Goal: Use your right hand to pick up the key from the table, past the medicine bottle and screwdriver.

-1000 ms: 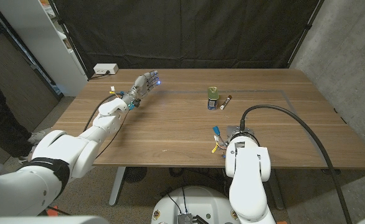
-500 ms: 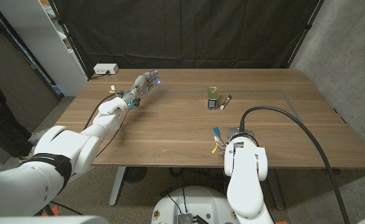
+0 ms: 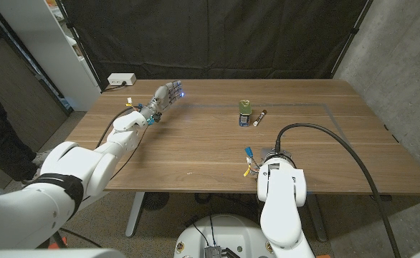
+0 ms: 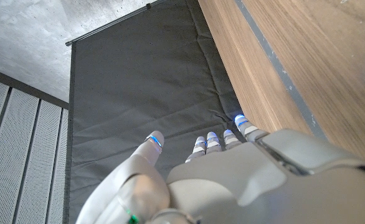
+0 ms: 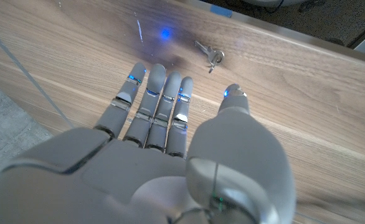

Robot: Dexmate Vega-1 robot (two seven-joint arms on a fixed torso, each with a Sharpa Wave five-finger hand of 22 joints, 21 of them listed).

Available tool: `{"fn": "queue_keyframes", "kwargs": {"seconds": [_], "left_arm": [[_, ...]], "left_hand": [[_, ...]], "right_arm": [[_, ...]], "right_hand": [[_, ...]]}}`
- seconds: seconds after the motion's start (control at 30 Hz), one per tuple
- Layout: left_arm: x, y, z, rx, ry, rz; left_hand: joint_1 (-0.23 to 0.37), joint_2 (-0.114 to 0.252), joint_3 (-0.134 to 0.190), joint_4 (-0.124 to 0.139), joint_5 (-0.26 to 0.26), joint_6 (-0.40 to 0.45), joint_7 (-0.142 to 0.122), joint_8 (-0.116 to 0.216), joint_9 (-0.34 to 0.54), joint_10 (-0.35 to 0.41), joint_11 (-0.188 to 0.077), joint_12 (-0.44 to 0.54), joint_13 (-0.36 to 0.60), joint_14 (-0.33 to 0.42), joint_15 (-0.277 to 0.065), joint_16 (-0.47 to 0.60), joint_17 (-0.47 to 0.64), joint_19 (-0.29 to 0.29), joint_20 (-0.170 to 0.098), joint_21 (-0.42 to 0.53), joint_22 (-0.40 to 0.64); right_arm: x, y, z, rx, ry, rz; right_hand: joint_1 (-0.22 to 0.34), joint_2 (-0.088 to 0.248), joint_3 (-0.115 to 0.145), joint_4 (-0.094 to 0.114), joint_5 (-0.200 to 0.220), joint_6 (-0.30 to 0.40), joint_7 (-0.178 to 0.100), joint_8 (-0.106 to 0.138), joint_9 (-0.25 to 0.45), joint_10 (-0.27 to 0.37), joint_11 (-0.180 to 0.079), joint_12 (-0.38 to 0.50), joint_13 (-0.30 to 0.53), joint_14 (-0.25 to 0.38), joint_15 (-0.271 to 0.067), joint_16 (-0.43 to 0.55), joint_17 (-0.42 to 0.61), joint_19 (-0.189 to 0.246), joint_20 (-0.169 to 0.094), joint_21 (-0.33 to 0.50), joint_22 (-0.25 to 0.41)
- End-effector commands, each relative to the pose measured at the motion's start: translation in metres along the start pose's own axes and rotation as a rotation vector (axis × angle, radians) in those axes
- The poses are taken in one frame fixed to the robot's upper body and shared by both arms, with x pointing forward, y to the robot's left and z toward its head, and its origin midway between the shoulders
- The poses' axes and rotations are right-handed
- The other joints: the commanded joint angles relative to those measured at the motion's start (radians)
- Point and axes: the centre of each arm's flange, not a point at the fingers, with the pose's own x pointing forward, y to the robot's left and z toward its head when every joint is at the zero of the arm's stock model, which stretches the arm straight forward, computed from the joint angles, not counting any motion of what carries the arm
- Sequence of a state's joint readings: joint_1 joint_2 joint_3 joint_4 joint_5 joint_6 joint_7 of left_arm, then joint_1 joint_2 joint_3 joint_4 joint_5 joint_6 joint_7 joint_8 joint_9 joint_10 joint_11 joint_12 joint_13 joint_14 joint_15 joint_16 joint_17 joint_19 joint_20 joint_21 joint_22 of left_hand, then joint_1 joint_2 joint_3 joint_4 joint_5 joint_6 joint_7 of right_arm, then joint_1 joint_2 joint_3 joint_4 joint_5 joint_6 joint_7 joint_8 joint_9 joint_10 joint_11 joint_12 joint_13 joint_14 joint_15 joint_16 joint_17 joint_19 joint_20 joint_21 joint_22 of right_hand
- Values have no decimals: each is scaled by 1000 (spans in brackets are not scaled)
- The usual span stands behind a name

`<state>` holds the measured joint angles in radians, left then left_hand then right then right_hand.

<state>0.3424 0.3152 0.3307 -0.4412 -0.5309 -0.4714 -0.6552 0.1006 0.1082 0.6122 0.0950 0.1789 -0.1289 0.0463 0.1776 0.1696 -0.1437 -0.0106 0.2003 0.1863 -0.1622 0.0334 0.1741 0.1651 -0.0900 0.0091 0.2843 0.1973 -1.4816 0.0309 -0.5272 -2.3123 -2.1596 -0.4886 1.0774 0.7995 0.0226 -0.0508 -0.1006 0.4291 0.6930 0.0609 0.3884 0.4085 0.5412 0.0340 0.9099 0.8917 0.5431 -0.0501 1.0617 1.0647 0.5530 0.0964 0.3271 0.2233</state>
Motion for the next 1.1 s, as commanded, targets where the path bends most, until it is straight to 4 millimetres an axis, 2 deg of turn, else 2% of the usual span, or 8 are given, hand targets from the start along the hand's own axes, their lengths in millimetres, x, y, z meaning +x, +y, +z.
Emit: {"fn": "queue_keyframes", "kwargs": {"seconds": [0.03, 1.1], "left_arm": [[0, 2, -1, 1, 10, 5], [2, 7, -1, 2, 41, 20]], "left_hand": [[-4, 24, -4, -2, 3, -6, 1, 2, 4, -11, 2, 0, 3, -15, -2, 2, 4, -8, 4, 0, 4], [-7, 20, -8, -2, 3, -7, 1, 3, 4, -12, 3, 1, 2, -17, -2, 2, 4, -10, 5, -3, 4]], "right_arm": [[6, 4, 1, 3, -3, 20], [17, 9, 5, 33, -21, 44]], "right_hand": [[13, 1, -4, -7, 7, 10, -3, 7, 3, 6, -2, 7, 2, 3, -20, 3, 2, 5, -3, 9, 2], [16, 10, -14, -3, 14, 40, -5, 21, -2, 37, -6, 17, -7, 28, -23, 15, -1, 8, -5, 17, 1]]}}
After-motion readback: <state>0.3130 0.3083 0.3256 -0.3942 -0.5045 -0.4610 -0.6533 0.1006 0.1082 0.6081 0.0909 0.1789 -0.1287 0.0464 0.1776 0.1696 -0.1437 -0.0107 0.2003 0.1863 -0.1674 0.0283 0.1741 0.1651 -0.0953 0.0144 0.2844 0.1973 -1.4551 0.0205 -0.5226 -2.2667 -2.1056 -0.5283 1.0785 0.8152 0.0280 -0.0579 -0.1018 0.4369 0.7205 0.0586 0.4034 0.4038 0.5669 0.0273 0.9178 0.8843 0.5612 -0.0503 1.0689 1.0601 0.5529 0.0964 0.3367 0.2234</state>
